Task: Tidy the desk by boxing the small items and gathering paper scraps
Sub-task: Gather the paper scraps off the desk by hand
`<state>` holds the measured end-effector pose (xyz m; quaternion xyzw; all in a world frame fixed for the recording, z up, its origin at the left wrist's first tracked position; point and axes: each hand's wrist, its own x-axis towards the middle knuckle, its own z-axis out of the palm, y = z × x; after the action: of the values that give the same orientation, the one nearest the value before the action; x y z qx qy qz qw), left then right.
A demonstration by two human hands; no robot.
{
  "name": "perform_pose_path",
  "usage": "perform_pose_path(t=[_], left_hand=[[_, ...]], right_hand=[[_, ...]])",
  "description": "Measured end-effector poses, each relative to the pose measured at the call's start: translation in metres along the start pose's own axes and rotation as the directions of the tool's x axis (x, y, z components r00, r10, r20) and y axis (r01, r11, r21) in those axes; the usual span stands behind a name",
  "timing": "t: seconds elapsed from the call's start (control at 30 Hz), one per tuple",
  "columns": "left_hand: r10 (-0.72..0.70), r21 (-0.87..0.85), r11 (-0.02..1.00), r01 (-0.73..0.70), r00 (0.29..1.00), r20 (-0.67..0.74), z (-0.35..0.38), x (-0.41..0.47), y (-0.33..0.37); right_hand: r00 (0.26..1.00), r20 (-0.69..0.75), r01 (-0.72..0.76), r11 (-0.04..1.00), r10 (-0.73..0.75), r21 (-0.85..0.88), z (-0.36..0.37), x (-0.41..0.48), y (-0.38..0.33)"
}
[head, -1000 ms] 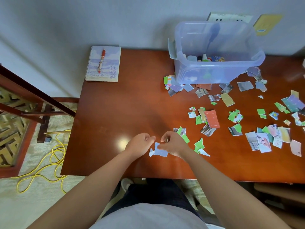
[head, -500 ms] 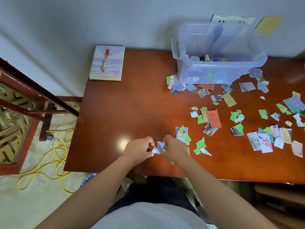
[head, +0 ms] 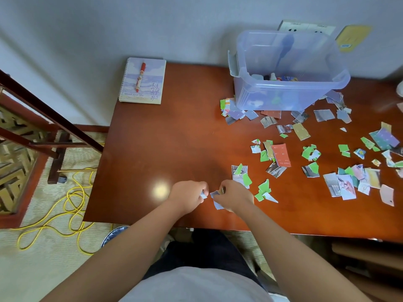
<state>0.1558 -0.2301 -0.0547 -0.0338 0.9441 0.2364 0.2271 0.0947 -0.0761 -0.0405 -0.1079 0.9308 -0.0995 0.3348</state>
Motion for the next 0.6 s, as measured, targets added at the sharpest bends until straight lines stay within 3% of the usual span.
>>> perform_pose_path(t=[0.2, 0.6], left_hand=[[0.001, 0.013, 1.000, 0.000, 0.999, -0.035, -0.001, -0.002, -0.005], [-0.045, -0.032, 0.999, 0.042, 0.995, -0.092, 0.006, -0.004, -0.014]], right_hand=[[0.998, 0.017, -0.065, 0.991, 0.064, 0.117, 0.004, -0.001, -0.004], [0.995, 0.030, -0.096, 0.989, 0.093, 0.115, 0.011, 0.000, -0.011]])
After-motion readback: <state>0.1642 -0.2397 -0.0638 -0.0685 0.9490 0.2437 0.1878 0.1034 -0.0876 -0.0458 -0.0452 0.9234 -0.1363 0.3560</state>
